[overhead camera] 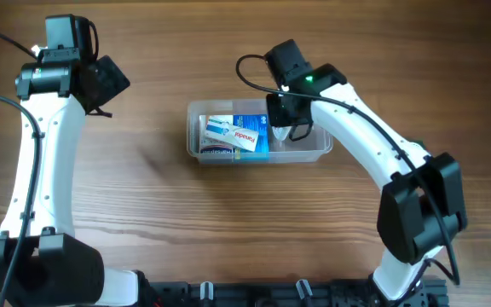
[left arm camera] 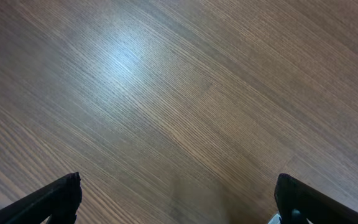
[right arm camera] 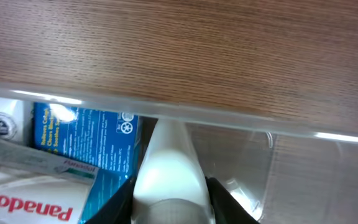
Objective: Pack container
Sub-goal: 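Carry the dropper bottle into the container's right section, then release the bottle upright and raise the right gripper away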
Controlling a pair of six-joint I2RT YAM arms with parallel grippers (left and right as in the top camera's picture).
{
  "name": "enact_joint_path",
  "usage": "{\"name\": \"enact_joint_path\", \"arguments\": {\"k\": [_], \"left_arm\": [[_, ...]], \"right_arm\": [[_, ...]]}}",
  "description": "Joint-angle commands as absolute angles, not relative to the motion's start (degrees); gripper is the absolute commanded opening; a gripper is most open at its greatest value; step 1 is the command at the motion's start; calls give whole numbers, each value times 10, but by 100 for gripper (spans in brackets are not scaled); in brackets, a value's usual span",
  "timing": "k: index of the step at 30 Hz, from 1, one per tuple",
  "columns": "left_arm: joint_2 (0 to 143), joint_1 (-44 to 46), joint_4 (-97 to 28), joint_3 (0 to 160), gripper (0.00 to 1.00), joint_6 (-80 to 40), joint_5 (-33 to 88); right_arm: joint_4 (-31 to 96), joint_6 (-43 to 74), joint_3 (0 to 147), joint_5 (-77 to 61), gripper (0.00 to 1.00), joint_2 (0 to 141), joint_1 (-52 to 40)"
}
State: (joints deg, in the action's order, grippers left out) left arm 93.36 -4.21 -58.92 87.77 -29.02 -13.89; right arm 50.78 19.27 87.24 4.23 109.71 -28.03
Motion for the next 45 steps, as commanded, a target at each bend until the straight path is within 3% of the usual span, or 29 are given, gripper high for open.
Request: {"name": "enact_joint_path", "arguments": {"k": [1, 16, 23, 33, 45], "left_arm": [[931, -44, -588, 884, 100, -288, -146], [931, -44, -588, 884, 100, -288, -146], [931, -44, -588, 884, 100, -288, -146], [931, -44, -588, 884, 100, -288, -146], [931, -44, -588, 884, 100, -288, -146]], "right_arm": [[500, 201, 876, 56, 15, 1114, -282], [467, 227, 876, 56, 16, 1120, -282], [467, 227, 876, 47, 47, 1120, -282], [467, 217, 877, 36, 56, 1117, -282], [469, 193, 878, 41, 57, 1042, -281]]}}
